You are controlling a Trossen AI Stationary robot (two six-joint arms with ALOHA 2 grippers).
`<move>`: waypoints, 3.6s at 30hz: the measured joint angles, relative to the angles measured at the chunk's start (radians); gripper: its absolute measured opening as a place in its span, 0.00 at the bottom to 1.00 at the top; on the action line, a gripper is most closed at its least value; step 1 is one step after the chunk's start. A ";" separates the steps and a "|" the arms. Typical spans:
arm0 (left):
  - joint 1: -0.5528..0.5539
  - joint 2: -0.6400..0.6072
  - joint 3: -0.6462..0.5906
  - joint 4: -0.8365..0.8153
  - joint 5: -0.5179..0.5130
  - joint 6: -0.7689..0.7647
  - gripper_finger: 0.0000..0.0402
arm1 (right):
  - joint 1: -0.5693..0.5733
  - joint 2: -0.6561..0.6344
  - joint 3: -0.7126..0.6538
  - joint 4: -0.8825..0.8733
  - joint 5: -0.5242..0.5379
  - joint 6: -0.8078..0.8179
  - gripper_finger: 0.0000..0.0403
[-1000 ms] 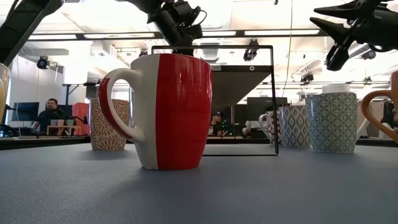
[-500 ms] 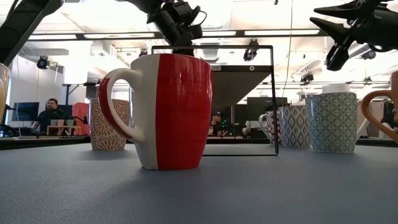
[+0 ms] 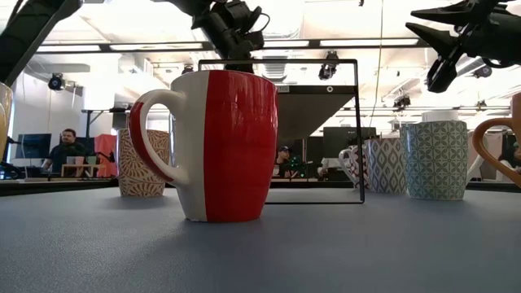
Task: Place coffee mugs
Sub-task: Put the blue mug on the shelf, then put the yellow patterned mug on the shelf
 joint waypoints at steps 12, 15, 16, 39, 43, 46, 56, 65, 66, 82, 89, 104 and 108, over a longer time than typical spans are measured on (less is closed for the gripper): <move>-0.001 -0.044 0.000 -0.041 0.000 0.020 0.22 | 0.000 0.000 0.000 0.000 0.000 0.000 0.15; -0.001 -0.066 0.000 -0.061 0.000 0.020 0.22 | 0.000 0.000 0.000 0.000 0.000 0.000 0.15; -0.001 -0.076 0.000 -0.076 0.000 0.020 0.22 | 0.000 0.000 0.000 0.000 0.000 0.000 0.15; -0.184 -0.593 -0.734 -0.116 0.002 -0.316 0.22 | 0.000 0.000 0.000 0.000 0.000 0.000 0.15; -0.291 -0.695 -0.898 -0.042 -0.040 -0.396 0.22 | 0.000 0.000 0.000 0.000 0.000 0.000 0.15; -0.363 -0.736 -0.975 -0.007 -0.099 -0.464 0.22 | 0.000 0.000 0.000 0.000 0.000 0.000 0.15; -0.446 -0.728 -1.085 0.051 -0.161 -0.562 0.29 | 0.000 0.000 0.000 0.000 0.000 0.000 0.15; -0.446 -0.645 -1.089 0.057 -0.238 -0.529 0.35 | 0.000 0.000 0.000 0.000 0.000 0.000 0.15; -0.445 -0.633 -1.089 0.057 -0.238 -0.529 0.35 | 0.000 0.000 0.000 0.000 0.000 0.000 0.15; -0.446 -0.582 -1.034 0.049 -0.184 -0.550 0.03 | 0.000 0.000 0.000 0.000 0.000 0.000 0.15; -0.446 -0.583 -0.869 -0.034 -0.198 -0.531 0.02 | 0.000 0.000 0.000 0.000 0.000 0.000 0.15; -0.445 -0.524 -0.550 -0.130 -0.289 -0.395 0.02 | 0.000 0.000 0.000 0.000 0.000 0.000 0.15; -0.444 -0.461 -0.502 -0.161 -0.321 -0.356 0.02 | 0.000 0.000 0.000 0.000 0.000 0.000 0.15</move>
